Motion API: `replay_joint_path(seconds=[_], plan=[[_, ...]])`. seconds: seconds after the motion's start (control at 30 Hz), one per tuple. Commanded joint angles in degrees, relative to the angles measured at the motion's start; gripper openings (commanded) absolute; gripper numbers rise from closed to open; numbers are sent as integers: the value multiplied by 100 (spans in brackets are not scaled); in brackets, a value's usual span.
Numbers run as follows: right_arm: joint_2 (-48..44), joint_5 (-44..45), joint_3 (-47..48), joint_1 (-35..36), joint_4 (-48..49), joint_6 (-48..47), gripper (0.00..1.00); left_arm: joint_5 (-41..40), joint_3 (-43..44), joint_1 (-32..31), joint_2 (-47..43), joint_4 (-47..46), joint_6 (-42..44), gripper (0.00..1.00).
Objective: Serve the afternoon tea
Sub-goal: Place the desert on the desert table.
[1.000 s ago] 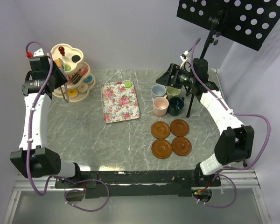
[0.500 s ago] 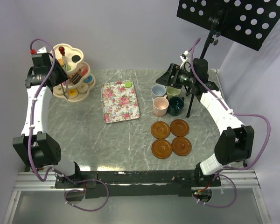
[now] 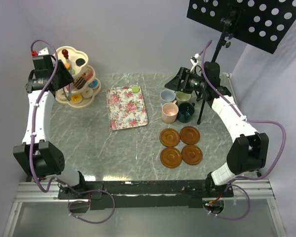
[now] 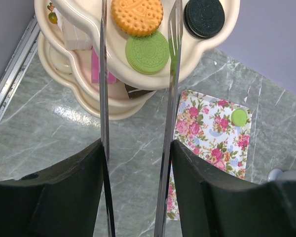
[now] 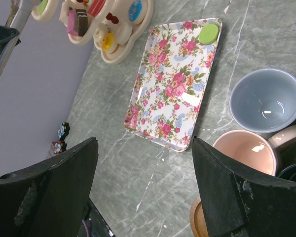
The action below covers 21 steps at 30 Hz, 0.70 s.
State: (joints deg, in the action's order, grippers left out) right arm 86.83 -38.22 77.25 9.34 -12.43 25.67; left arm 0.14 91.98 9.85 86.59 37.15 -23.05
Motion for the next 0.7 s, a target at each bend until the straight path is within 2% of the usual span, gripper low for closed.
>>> replay_joint_path(seconds=[0.0,0.23,0.5,0.6,0.67], plan=[[-8,-72,167,-47,206,-45,83,3,206,26,-309,-243,55,59],[27,-89,150,-38,223,-18,83,-664,101,26,-985,-524,125,60],[89,-90,211,-38,214,-18,83,-814,-162,9,-1547,-234,265,58],[98,-72,211,-38,205,-18,83,-989,-216,-254,-1645,-164,379,57],[124,-54,220,-38,214,-9,83,-1156,-102,-701,-1549,-50,468,57]])
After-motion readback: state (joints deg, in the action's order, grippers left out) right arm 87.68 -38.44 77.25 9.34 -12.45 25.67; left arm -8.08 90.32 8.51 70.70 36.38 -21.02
